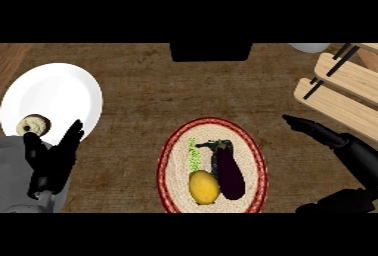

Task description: Pick the lemon from the placemat and place it in the tiered shelf

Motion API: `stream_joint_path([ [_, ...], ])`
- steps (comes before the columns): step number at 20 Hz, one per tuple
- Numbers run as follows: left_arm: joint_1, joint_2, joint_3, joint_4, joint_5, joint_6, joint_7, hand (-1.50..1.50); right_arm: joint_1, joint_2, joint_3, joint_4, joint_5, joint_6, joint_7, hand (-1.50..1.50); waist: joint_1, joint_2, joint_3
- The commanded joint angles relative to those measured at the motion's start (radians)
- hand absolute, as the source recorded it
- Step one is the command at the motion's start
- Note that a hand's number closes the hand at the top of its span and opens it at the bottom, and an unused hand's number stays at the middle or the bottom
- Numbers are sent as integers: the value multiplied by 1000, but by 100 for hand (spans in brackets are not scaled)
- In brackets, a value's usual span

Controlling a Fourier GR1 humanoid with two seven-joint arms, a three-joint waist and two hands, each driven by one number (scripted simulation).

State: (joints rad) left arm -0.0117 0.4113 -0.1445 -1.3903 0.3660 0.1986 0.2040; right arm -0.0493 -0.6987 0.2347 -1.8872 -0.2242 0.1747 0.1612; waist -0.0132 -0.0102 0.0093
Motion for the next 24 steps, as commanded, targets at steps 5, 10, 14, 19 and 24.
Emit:
stream_joint_path([
  [5, -3, -39, -15, 5, -3, -8, 37, 0, -132, -15, 111, -274, 32, -48, 511, -150, 15, 7, -12],
  [10, -8, -50, -21, -1, -19, -11, 54, 0, -325, 146, 262, -224, 227, -156, 767, -150, 31, 10, -12],
  [14, -44, -64, -11, 21, -31, -13, 55, 0, -404, 211, 345, -174, 352, -141, 905, -150, 23, 10, -11],
  [19, -17, -75, -8, 24, -42, -31, 38, 0, -456, 319, 409, -86, 387, -96, 1004, -150, 23, 10, -11],
  [24, -42, -78, 6, 8, -42, -23, 90, 0, -395, 358, 534, -104, 495, -91, 1027, -150, 11, 8, -10],
])
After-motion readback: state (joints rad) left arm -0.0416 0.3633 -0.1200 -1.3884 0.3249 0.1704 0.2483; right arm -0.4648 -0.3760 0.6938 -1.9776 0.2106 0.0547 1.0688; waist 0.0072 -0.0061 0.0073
